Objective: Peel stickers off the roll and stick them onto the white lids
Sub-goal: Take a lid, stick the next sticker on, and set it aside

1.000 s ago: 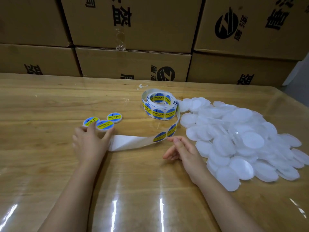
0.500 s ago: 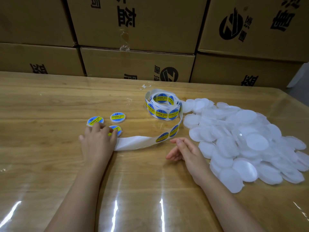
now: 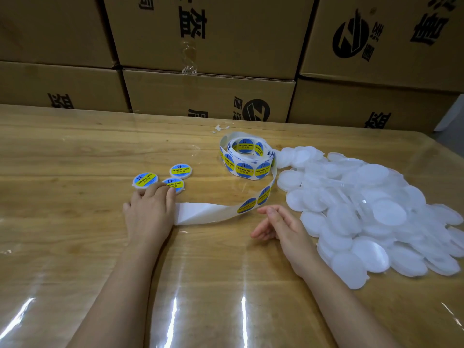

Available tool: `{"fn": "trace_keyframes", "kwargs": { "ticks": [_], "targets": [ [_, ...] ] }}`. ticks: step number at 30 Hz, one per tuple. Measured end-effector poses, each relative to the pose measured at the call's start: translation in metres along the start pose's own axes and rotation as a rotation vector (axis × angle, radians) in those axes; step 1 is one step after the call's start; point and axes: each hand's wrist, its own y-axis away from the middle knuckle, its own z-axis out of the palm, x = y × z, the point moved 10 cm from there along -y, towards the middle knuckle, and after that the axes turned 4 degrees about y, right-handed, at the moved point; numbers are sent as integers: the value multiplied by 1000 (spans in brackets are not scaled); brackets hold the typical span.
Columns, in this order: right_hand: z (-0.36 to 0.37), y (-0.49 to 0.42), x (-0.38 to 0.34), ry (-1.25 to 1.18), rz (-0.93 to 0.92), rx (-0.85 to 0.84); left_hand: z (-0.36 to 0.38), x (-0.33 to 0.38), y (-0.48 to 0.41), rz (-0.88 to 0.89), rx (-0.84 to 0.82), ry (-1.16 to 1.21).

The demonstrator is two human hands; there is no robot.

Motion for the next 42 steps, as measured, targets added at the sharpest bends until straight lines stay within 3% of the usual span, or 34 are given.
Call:
{"fn": "trace_keyframes", "kwargs": {
  "ticks": [16,22,27,32,36,38,42],
  "targets": [
    [0,0,0,39,-5,-5,27,-6,2,-17,-203,-36],
    [0,0,2,104,8,4,8,12,2,-13,-50,99],
    [-3,2,-1,183,-26,64,-2,77,27,179,15,345],
    [-28,10,-14,472,-87,340,-2,155,85,616,-90,492],
    [-33,21,-41,965,-235,564,8,169,105,819,-146,361],
    [-36,24,-45,1121,-222,633,11,165,102,847,-141,277],
    [-39,29,-53,1305,-243,688,6,146,82,707,-27,249]
  ]
}}
